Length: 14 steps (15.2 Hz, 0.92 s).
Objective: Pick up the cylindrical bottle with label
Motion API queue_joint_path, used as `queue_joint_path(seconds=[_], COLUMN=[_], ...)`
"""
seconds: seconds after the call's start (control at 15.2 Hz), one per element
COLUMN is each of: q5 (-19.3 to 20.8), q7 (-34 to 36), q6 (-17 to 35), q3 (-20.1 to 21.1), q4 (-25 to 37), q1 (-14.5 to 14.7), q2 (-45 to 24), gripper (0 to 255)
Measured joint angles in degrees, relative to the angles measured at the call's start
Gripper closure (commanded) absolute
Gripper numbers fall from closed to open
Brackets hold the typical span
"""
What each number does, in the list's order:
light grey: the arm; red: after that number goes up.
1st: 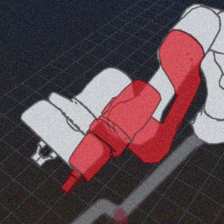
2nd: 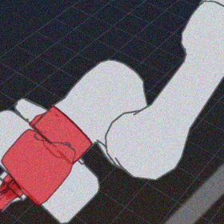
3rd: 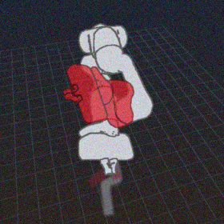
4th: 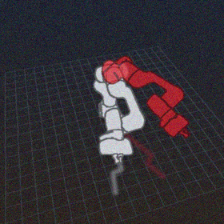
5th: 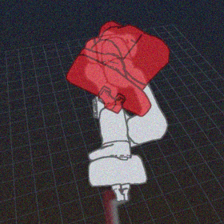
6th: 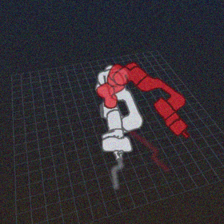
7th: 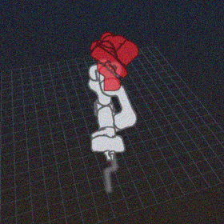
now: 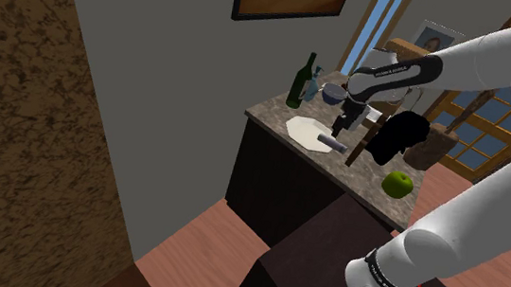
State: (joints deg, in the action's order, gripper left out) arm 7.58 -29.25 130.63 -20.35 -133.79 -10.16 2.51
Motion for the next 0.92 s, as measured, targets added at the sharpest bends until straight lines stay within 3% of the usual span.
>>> queue_joint_path(seconds=[0.33,0.92], q5=[-3.64,-9.61], q7=[-5.79,-15.34], q6=[4.03,7.4], q3=[-1.29,-0.44], q4=[6.45,21.01], q1=[-1.93,-8.96], q2=[-11.22,-30.24], gripper=[0,0])
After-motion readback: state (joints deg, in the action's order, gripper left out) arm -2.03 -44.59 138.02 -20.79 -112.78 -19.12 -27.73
